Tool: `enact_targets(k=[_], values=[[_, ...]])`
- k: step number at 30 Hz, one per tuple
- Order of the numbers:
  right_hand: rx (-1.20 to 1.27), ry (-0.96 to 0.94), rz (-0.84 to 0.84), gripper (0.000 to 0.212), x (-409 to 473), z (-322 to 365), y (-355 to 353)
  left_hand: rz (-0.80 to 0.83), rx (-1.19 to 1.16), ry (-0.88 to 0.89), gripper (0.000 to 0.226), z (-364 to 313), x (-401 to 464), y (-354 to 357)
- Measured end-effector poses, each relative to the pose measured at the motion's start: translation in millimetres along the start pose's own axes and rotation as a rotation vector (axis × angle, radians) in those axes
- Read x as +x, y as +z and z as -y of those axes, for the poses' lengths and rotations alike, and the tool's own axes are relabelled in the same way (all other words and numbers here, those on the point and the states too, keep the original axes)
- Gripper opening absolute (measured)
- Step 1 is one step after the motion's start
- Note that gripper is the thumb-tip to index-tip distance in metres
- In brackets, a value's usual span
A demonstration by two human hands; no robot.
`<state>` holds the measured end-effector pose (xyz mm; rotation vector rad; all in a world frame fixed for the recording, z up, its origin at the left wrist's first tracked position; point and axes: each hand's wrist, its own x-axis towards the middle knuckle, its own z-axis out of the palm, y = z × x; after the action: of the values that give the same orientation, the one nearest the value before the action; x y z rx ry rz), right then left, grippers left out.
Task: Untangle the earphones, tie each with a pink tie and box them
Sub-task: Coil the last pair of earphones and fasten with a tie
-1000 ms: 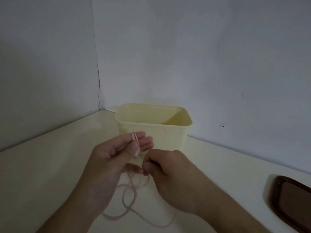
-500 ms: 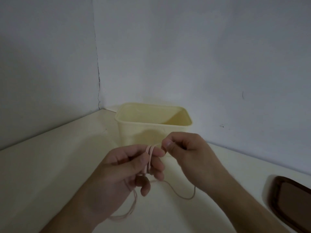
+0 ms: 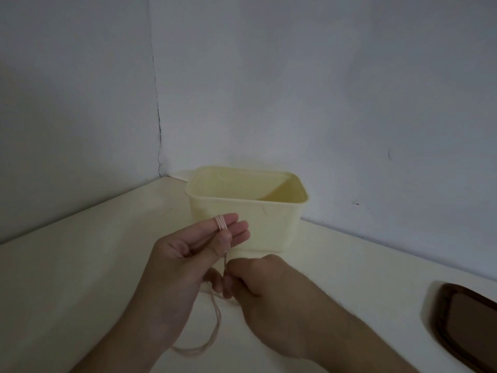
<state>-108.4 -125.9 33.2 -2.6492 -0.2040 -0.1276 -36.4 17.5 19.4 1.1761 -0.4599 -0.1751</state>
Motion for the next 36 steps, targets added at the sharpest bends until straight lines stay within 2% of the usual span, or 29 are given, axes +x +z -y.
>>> enact_targets(k=[3, 6, 9, 14, 19, 23, 25, 32, 36], values=[[-0.051, -0.015, 0.024, 0.026, -1, 3, -2, -0.001, 0.068, -0.008, 0.031, 3, -3, 3], [-0.032, -0.021, 0.026, 0.018, -3, 6, -1, 0.002, 0.009, -0.035, 0.028, 5, -4, 4], [-0.061, -0.004, 0.063, 0.021, -3, 7, -2, 0.016, -0.021, -0.089, 0.026, 7, -5, 5], [-0.053, -0.007, 0.075, 0.028, -2, 7, -9, 0.043, 0.138, -0.050, 0.025, 8, -6, 7], [-0.024, -0.006, -0.019, 0.027, -2, 5, -17, 0.064, 0.180, -0.063, 0.023, 11, -2, 3], [0.064, -0.004, -0.200, 0.018, -2, 0, -25, 0.191, 0.213, -0.092, 0.013, 10, 1, -1], [0.139, -0.001, -0.251, 0.019, -3, -1, -31, 0.236, 0.216, -0.102, 0.013, 9, -1, -2], [0.411, 0.058, -0.385, 0.024, 1, -19, -38, 0.378, -0.127, -0.209, 0.036, 10, -3, -5], [0.407, 0.062, -0.343, 0.028, 7, -23, -23, 0.387, -0.229, -0.167, 0.053, 12, -3, -7]])
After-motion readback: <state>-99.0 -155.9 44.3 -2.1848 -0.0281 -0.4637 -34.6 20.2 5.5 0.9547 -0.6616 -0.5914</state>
